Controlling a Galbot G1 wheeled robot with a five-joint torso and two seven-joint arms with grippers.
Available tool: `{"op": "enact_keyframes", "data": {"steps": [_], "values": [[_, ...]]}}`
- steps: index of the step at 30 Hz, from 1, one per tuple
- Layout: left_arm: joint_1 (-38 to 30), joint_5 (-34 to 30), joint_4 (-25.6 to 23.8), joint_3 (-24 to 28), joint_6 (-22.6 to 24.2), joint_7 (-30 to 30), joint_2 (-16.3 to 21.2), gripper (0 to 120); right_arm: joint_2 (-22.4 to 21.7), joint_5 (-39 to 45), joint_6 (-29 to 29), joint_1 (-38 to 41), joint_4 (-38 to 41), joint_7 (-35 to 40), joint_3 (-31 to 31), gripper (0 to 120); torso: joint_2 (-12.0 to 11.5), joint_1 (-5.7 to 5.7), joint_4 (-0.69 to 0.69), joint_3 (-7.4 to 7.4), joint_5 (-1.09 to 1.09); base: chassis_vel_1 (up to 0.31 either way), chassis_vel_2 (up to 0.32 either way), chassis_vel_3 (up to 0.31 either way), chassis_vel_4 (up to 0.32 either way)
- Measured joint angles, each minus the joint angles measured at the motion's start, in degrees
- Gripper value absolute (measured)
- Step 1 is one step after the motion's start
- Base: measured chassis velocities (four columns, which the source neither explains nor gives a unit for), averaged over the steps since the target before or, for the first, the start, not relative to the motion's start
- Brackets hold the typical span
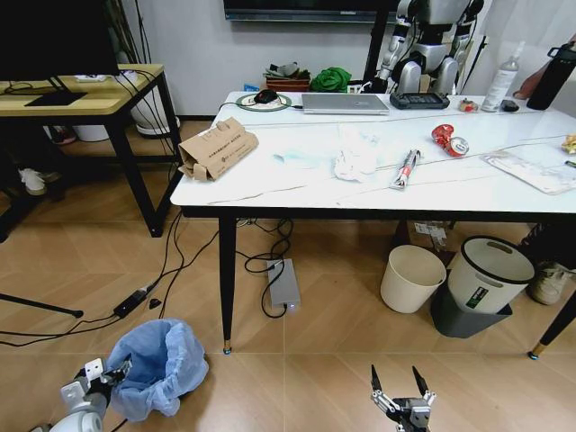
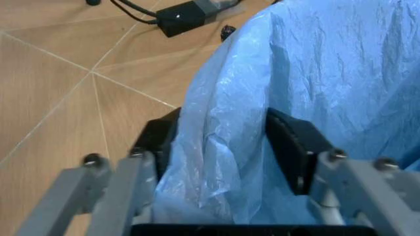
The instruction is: Pick up the trash bin and place the trash from the table into it.
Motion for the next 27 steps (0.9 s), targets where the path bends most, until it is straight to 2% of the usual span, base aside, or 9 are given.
{"op": "enact_keyframes", "data": {"steps": [13, 18, 21, 23, 24, 25, 27], "values": [[-0.1, 0.4, 1.1, -0.5, -1.0, 1.6, -0.4, 1, 0.0, -0.1, -0.1, -0.4, 0.7, 0.0, 0.0, 100, 0.0, 0.01, -0.01, 0.01, 0.02, 0.0, 0.0, 0.0, 0.0], [1.6, 1.3, 0.1, -0.9, -3.4, 3.5, -0.8, 0, 0.0, 0.0, -0.1, -0.6, 0.9, 0.0, 0.0, 100, 0.0, 0.02, -0.03, 0.02, -0.03, 0.0, 0.0, 0.0, 0.0], [5.7, 1.4, -3.9, -0.5, -7.2, 1.9, -0.9, 0, 0.0, 0.0, 0.0, -0.8, 0.9, 0.1, 0.1, 100, 0.0, 0.02, -0.01, 0.04, -0.06, 0.0, 0.0, 0.0, 0.0], [9.4, 1.7, -8.0, -0.1, -10.9, 0.2, -0.8, 0, 0.0, 0.0, 0.1, -0.8, 0.9, 0.1, 0.1, 100, 0.0, 0.02, 0.01, 0.03, 0.03, 0.0, 0.0, 0.0, 0.0], [11.4, 2.2, -10.4, -0.1, -12.4, -0.1, -0.9, 0, 0.0, 0.0, 0.1, -0.8, 1.0, 0.1, 0.1, 100, 0.0, 0.02, 0.01, 0.03, 0.0, 0.0, 0.0, 0.0, 0.0], [13.1, 2.5, -13.0, -0.1, -13.5, -0.2, -1.0, 0, 0.0, 0.0, 0.1, -0.8, 1.0, 0.1, 0.1, 100, 0.0, 0.02, 0.01, 0.03, -0.04, 0.0, 0.0, 0.0, 0.0], [13.9, 2.5, -14.3, -0.1, -13.9, -0.2, -1.1, 0, 0.0, 0.0, 0.1, -0.8, 1.0, 0.1, 0.1, 100, 0.0, 0.02, 0.01, 0.03, -0.04, 0.0, 0.0, 0.0, 0.0]]}}
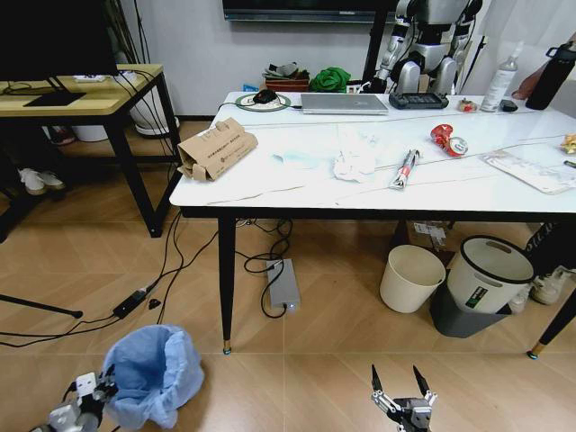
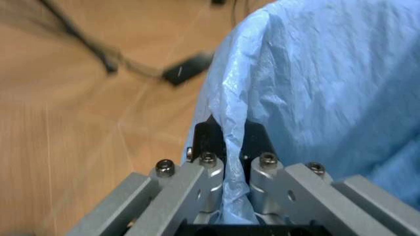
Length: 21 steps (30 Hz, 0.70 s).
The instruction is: Pick up the trash bin and place the trash from the table into it.
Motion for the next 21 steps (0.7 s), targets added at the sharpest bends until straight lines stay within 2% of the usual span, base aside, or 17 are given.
{"op": "enact_keyframes", "data": {"steps": [2, 3, 5, 6, 7, 9, 11, 12, 16, 21], "values": [[1.1, 0.0, -1.7, 0.0, -0.4, 0.0, -0.1, 0, 0.0, 0.0, 0.0, 0.0, 0.1, 0.0, 0.0, 100, 0.0, 0.0, 0.0, 0.0, 0.0, 0.0, 0.0, 0.0, 0.0], [5.2, -0.5, -7.7, -0.1, -1.9, 0.6, -0.6, 0, 0.0, 0.0, 0.0, 0.0, 0.2, 0.0, -0.2, 100, 0.0, 0.0, -0.02, 0.0, 0.11, 0.0, 0.0, 0.0, 0.0], [9.2, -2.5, -12.6, 0.0, -2.8, 1.7, -1.3, 0, 0.0, 0.0, 0.0, -0.1, 0.4, 0.0, -0.4, 100, 0.0, 0.0, -0.02, 0.0, 0.03, 0.0, 0.0, 0.0, 0.0], [9.2, -2.5, -12.6, 0.0, -2.8, 1.7, -1.3, 0, 0.0, 0.0, 0.0, -0.1, 0.4, 0.0, -0.4, 100, 0.0, 0.0, -0.02, 0.0, 0.03, 0.0, 0.0, 0.0, 0.0], [11.8, -4.2, -15.4, 0.1, -2.7, 2.7, -1.7, 0, 0.0, 0.0, 0.0, -0.1, 0.5, 0.0, -0.4, 100, 0.0, 0.0, -0.02, -0.01, 0.0, 0.0, 0.0, 0.0, 0.0], [17.7, -11.0, -22.5, 0.9, -0.4, 3.5, -2.5, 0, 0.0, -0.1, -0.1, -0.1, 0.6, 0.0, -0.5, 100, 0.0, 0.0, 0.01, 0.0, 0.07, 0.0, 0.0, 0.0, 0.0], [18.4, -12.0, -23.4, 1.2, 0.0, 3.6, -2.6, 0, 0.0, -0.1, -0.1, -0.1, 0.6, 0.0, -0.5, 100, 0.0, -0.01, 0.01, 0.0, 0.07, 0.0, 0.0, 0.0, 0.0], [20.3, -14.7, -26.5, 1.9, 0.8, 3.7, -3.0, 0, 0.0, -0.1, -0.1, -0.1, 0.7, 0.0, -0.5, 100, 0.1, 0.01, 0.0, 0.03, 0.03, 0.0, 0.0, 0.0, 0.0], [24.3, -18.2, -33.7, 3.5, 3.2, 3.9, -3.4, 0, 0.0, -0.2, -0.1, -0.5, 1.1, 0.0, 0.1, 100, 1.1, 0.4, -0.03, 0.62, 0.03, 0.0, 0.0, 0.0, 0.0], [26.1, -19.8, -35.8, 4.1, 4.4, 3.4, -2.5, 0, -0.1, -0.2, -0.1, -0.7, 1.5, 0.0, 0.5, 100, 1.3, 0.48, -0.04, 0.79, 0.04, 0.0, 0.0, 0.0, 0.0]]}}
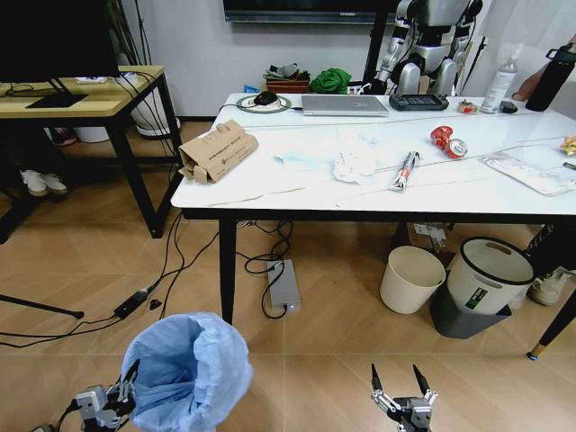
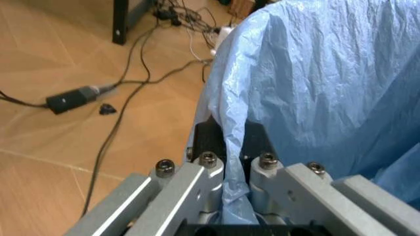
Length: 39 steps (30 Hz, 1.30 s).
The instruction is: Pick up the trash bin and place the trash from the table into it.
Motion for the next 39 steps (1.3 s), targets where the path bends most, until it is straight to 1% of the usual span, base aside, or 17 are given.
{"op": "enact_keyframes", "data": {"steps": [5, 12, 15, 18, 19, 23, 31, 33, 36, 39], "values": [[0.8, -0.3, -0.5, 0.7, 0.7, -1.4, 0.8, 0, -0.7, 0.3, -0.2, 0.0, 0.1, 0.0, 0.2, 100, 0.6, 0.26, 0.0, 0.34, 0.0, 0.0, 0.0, 0.0, 0.0], [0.7, 2.3, -1.2, 1.9, 0.4, -1.8, -0.5, 0, -1.4, 0.6, -0.4, 0.0, 0.3, 0.0, 0.6, 100, 2.6, 0.99, 0.0, 1.6, 0.0, 0.0, 0.0, 0.0, 0.0], [0.5, 2.8, -1.1, 2.1, 0.0, -1.6, -0.8, 0, -1.3, 0.7, -0.5, 0.0, 0.3, 0.0, 0.8, 100, 3.1, 1.17, 0.0, 1.9, 0.0, 0.0, 0.0, 0.0, 0.0], [0.2, 4.9, 0.4, 2.6, -1.2, -0.8, -1.8, 0, -0.8, 0.7, -0.5, 0.0, 0.4, 0.0, 1.0, 100, 4.1, 1.53, 0.0, 2.57, 0.0, 0.0, 0.0, 0.0, 0.0], [0.2, 4.9, 0.4, 2.6, -1.2, -0.8, -1.8, 0, -0.8, 0.7, -0.5, 0.0, 0.4, 0.0, 1.0, 100, 4.1, 1.53, 0.0, 2.57, 0.0, 0.0, 0.0, 0.0, 0.0], [0.0, 6.7, 3.1, 3.3, -2.5, 0.1, -2.8, 0, -0.2, 0.7, -0.4, -0.2, 0.1, 0.0, 1.0, 100, 5.2, 1.94, 0.0, 3.28, -0.01, 0.0, 0.0, 0.0, 0.0], [-0.1, 6.3, 2.5, 3.7, -2.1, 0.4, -2.6, 0, 0.0, 0.6, -0.3, -0.4, 0.4, 0.0, 1.4, 100, 7.3, 2.73, 0.0, 4.56, 0.0, 0.0, 0.0, 0.0, 0.0], [-0.2, 6.3, 2.5, 3.7, -2.1, 0.4, -2.6, 0, 0.0, 0.6, -0.3, -0.4, 0.4, 0.0, 1.4, 100, 7.4, 2.78, 0.0, 4.63, 0.0, 0.0, 0.0, 0.0, 0.0], [-0.2, 6.3, 3.0, 4.0, -2.2, 0.4, -2.6, 0, 0.1, 0.4, -0.2, -0.6, 0.2, 0.0, 1.4, 100, 8.5, 3.23, 0.0, 5.29, -0.01, 0.0, 0.0, 0.0, 0.0], [-0.2, 6.3, 2.9, 4.0, -2.2, 0.4, -2.6, 0, 0.1, 0.4, -0.2, -0.6, 0.3, 0.0, 1.4, 100, 9.0, 3.44, 0.0, 5.52, -0.01, 0.0, 0.0, 0.0, 0.0]]}}
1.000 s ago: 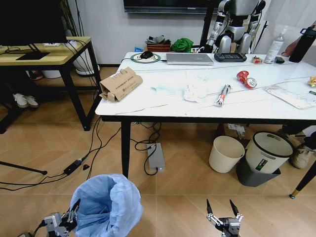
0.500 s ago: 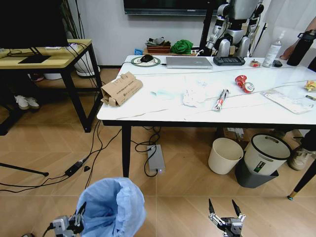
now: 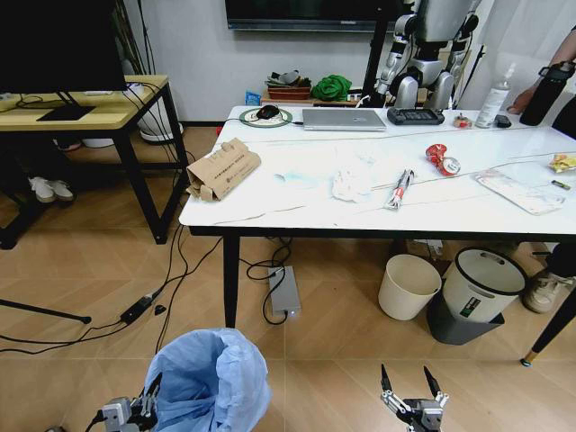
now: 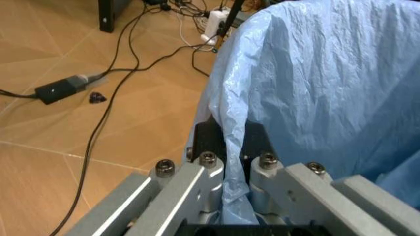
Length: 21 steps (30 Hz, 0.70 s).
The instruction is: Pick up the trash bin and place the trash from the table into it.
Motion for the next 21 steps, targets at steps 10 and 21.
{"op": "enact_keyframes", "data": {"steps": [10, 21], "values": [[-0.2, -0.3, -0.2, 0.1, 0.2, 0.0, 0.3, 0, 0.0, -0.1, 0.0, -0.2, 0.7, 0.0, 0.1, 100, 2.6, 1.05, 0.0, 1.58, 0.01, 0.0, 0.0, 0.0, 0.0], [-0.4, -0.2, 0.0, 0.9, 0.0, 0.0, 0.7, 0, 0.0, -0.2, 0.0, -0.8, 2.1, 0.0, 0.7, 100, 5.2, 2.11, -0.01, 3.07, 0.0, 0.0, 0.0, 0.0, 0.0]]}}
